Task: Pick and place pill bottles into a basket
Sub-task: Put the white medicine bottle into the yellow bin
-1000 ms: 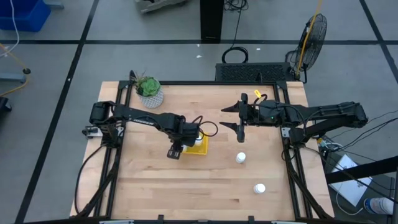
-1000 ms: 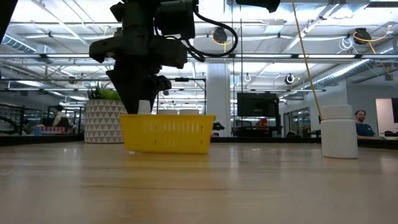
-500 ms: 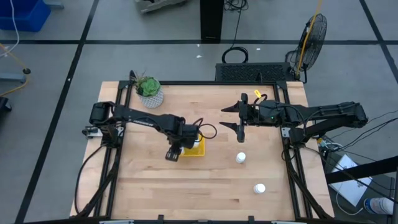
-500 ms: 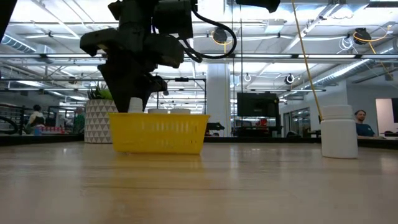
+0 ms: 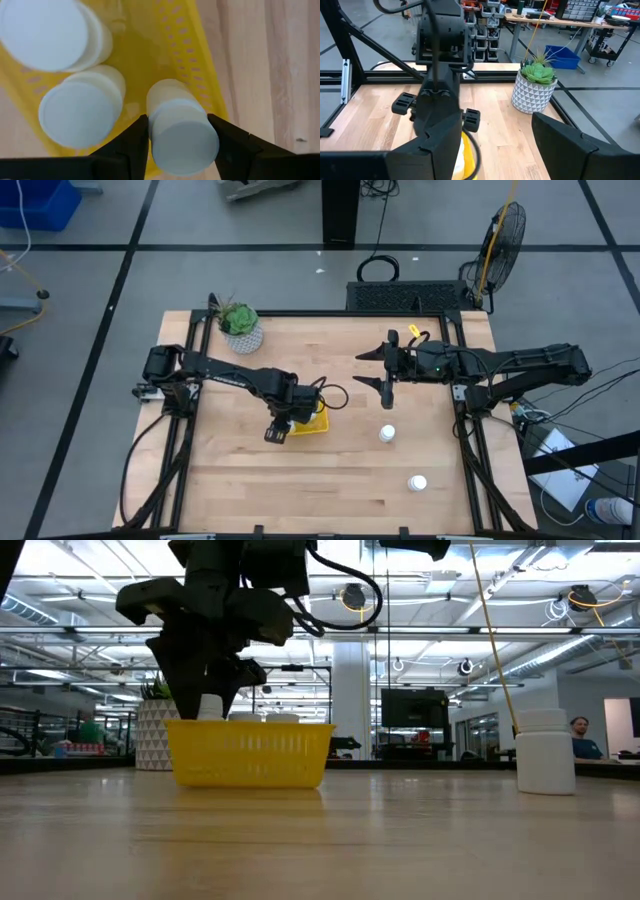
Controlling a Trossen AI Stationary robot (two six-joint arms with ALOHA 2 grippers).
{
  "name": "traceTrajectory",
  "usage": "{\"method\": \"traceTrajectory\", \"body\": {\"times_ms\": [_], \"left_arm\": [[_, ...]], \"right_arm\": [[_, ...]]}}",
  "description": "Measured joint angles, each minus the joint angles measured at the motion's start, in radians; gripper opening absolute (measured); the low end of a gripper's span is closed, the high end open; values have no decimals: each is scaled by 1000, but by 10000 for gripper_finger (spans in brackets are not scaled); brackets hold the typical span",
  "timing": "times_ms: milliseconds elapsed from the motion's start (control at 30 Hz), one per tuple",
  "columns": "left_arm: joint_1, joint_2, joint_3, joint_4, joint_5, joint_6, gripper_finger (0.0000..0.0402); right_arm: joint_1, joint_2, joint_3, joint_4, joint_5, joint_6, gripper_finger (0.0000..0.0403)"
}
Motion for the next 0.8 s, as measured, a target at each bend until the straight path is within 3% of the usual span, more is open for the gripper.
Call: {"method": "traceTrajectory", "body": {"times_ms": [133, 233, 567, 800], "left_arm": [[-21, 0, 0, 2, -12, 5, 252], [-31, 0, 0, 3, -26, 7, 267], [-23, -26, -1, 45, -55, -12, 243], [9, -175, -1, 123, -84, -41, 241]], "right_arm": [[0, 0, 0, 0, 0, 0, 233], [0, 0, 0, 0, 0, 0, 233], [0, 0, 0, 1, 0, 0, 233], [0, -1, 0, 54, 3, -31, 233]]}}
